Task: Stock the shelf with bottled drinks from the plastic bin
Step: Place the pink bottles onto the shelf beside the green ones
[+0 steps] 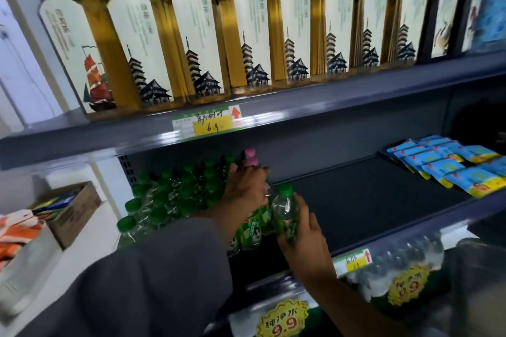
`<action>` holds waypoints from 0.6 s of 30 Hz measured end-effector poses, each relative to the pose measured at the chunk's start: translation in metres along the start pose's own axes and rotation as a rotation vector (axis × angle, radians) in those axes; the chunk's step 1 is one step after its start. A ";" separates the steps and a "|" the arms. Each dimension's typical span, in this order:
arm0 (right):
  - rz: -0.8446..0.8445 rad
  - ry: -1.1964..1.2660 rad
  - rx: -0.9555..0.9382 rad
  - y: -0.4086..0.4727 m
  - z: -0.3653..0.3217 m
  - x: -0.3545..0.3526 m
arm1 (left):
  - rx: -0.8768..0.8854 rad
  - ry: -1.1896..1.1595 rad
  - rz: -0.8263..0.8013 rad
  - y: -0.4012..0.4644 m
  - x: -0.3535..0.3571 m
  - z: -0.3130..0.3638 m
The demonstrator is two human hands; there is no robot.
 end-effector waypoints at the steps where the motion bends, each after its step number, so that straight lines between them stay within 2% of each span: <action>1: -0.004 0.008 -0.014 0.000 -0.002 0.000 | -0.007 0.006 0.003 0.001 -0.001 -0.004; 8: -0.060 0.051 -0.014 0.016 -0.001 0.017 | -0.063 0.021 0.091 0.007 -0.001 -0.010; 12: -0.075 0.036 -0.028 0.028 -0.003 0.026 | -0.082 -0.015 0.060 0.017 0.005 -0.017; 15: -0.080 0.003 -0.033 0.036 -0.001 0.027 | -0.106 -0.135 0.007 0.025 0.007 -0.024; 18: -0.079 -0.007 -0.033 0.036 0.000 0.027 | -0.064 -0.196 -0.031 0.026 0.008 -0.026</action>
Point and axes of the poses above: each hand's wrist, its own y-axis towards the middle knuckle, its own x-axis out of the palm, z = x × y, the point moved 10 cm from there along y, towards the middle knuckle, and after that the axes turned 9 degrees about -z, right-handed, at the moved point
